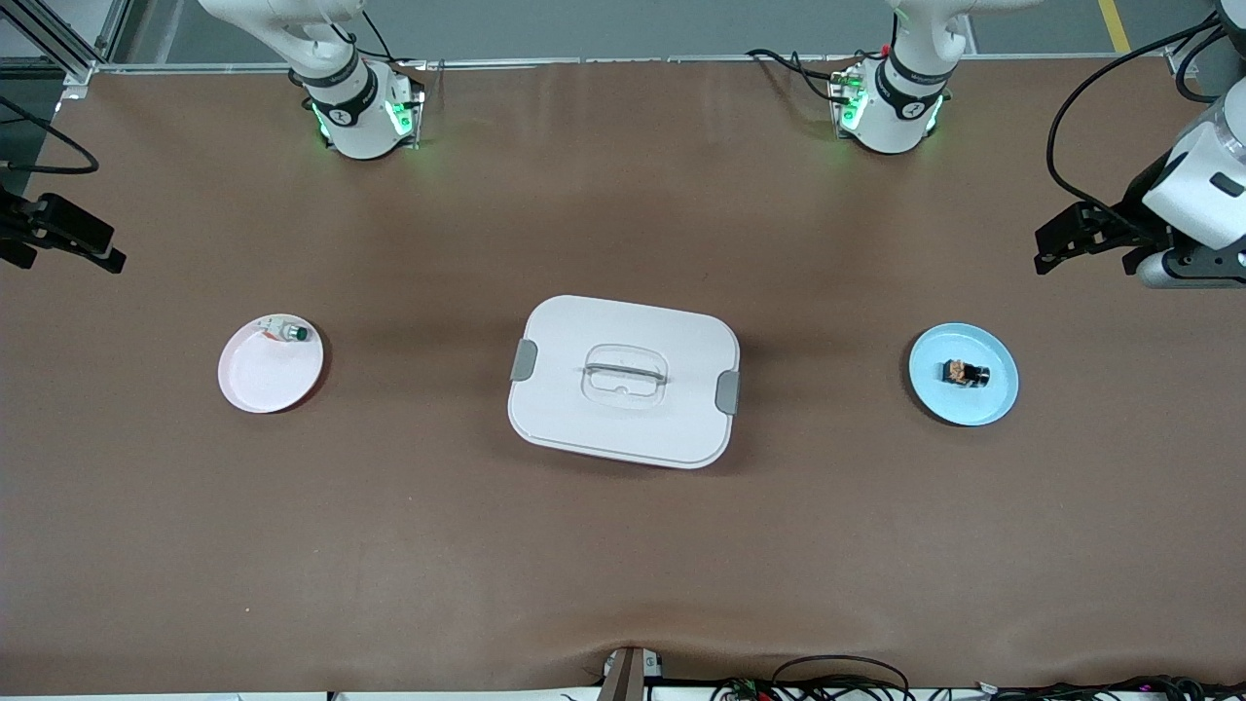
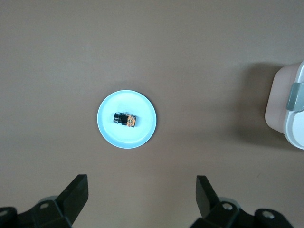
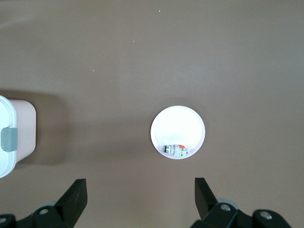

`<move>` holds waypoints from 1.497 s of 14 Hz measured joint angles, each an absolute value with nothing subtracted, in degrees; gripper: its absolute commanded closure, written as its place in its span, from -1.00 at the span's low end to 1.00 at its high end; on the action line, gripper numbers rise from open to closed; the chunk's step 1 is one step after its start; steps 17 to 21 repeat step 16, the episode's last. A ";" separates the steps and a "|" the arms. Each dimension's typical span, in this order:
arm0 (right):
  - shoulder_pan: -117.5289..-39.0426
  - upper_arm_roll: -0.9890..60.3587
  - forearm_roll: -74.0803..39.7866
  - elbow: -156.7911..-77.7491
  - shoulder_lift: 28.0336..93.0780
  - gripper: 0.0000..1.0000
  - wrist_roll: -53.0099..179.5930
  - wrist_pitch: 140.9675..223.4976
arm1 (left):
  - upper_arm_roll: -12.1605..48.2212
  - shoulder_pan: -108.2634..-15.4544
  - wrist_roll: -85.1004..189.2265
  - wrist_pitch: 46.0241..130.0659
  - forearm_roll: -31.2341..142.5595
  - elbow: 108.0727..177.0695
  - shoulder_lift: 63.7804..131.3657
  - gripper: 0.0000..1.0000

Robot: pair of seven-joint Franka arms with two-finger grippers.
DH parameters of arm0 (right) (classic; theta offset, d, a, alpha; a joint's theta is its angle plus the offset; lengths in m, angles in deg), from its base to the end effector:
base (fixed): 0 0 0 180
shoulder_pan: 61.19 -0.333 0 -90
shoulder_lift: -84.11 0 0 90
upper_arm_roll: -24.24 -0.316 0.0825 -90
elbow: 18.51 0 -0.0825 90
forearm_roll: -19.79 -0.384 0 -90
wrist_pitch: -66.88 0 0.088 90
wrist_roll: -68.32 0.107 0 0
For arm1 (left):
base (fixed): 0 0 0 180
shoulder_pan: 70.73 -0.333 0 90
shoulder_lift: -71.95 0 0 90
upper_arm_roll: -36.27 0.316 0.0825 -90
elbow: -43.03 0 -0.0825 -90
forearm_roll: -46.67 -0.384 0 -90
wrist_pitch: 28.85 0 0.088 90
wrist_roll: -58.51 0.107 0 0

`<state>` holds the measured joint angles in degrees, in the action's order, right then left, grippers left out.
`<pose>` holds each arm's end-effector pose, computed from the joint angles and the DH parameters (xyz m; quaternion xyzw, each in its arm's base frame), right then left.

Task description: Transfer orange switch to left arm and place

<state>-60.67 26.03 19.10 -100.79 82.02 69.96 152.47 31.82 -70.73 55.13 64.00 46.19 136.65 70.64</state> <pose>0.5579 -0.0208 0.6605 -0.9994 0.0339 -0.0107 0.0054 0.5497 -0.0424 0.6116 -0.9999 0.0095 -0.0050 0.0047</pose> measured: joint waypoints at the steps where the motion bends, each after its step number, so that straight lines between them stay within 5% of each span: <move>1: -60.67 26.03 19.13 -100.79 82.02 -1.00 69.88 152.55 | 31.82 -70.73 55.13 63.98 46.21 136.65 70.64 -1.00; 21: -60.67 26.03 19.19 -100.86 82.03 -1.00 69.81 153.21 | 31.82 -70.74 55.13 63.78 46.22 136.64 70.64 -1.00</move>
